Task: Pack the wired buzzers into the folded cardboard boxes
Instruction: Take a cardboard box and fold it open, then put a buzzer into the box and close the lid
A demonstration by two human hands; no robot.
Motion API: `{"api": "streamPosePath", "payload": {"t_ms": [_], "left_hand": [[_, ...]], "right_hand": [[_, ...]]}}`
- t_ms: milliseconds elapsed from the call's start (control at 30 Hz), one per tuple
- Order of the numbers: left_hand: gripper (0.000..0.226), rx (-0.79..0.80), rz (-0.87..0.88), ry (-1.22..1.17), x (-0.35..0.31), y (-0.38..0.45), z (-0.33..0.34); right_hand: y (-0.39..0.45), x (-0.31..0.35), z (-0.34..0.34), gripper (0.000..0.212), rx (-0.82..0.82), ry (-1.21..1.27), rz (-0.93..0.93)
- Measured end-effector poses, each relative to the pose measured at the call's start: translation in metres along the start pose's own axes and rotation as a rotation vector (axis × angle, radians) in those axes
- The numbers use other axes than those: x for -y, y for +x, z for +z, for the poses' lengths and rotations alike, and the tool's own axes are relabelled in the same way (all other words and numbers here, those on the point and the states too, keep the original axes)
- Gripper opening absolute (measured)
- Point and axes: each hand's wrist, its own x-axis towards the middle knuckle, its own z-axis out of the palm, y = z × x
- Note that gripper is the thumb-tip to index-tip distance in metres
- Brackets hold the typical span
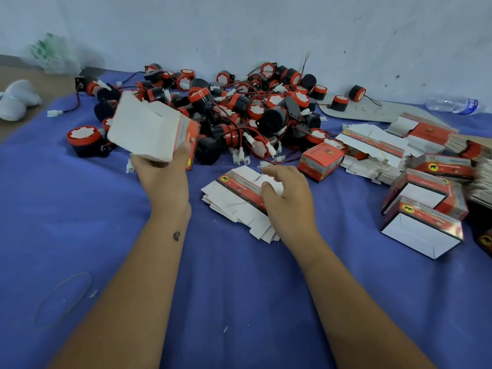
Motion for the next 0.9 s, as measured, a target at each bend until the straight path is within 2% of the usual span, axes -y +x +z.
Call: {"api": "streamPosePath", "payload": {"t_ms": [100, 167, 333, 433, 500, 600, 800, 900], "left_hand": [[0.039, -0.088, -0.074, -0.259, -0.008, 0.003, -0.002], [0.050, -0.147, -0.099, -0.385, -0.013, 0.006, -0.005], [0.054, -0.174, -0.100, -0.360, -0.015, 0.002, -0.004], [0.058, -0.148, -0.053, -0.284, -0.014, 0.000, -0.002], [0.057, -0.158, -0.013, -0.235, -0.013, 0.000, -0.001], [0.054, -0.182, 0.064, -0.181, -0.012, -0.003, 0.000], [0.037, -0.082, 0.165, -0.124, -0.018, -0.012, 0.005], [0.039, -0.056, 0.275, -0.114, -0.022, -0.020, 0.005]], "right_hand": [[0.011, 0.015, 0.006, 0.029, 0.006, -0.045, -0.039], [0.026, 0.028, 0.015, 0.034, 0.057, -0.089, -0.068], [0.072, 0.052, 0.050, 0.054, 0.282, -0.187, -0.120], [0.086, 0.057, 0.084, 0.058, 0.362, -0.286, -0.050], [0.089, 0.054, 0.101, 0.056, 0.313, -0.374, -0.031], [0.092, 0.046, 0.109, 0.051, 0.213, -0.370, -0.071], [0.096, 0.041, 0.092, 0.051, 0.244, -0.547, -0.092], [0.086, 0.036, 0.070, 0.054, 0.065, -0.437, -0.070]]}}
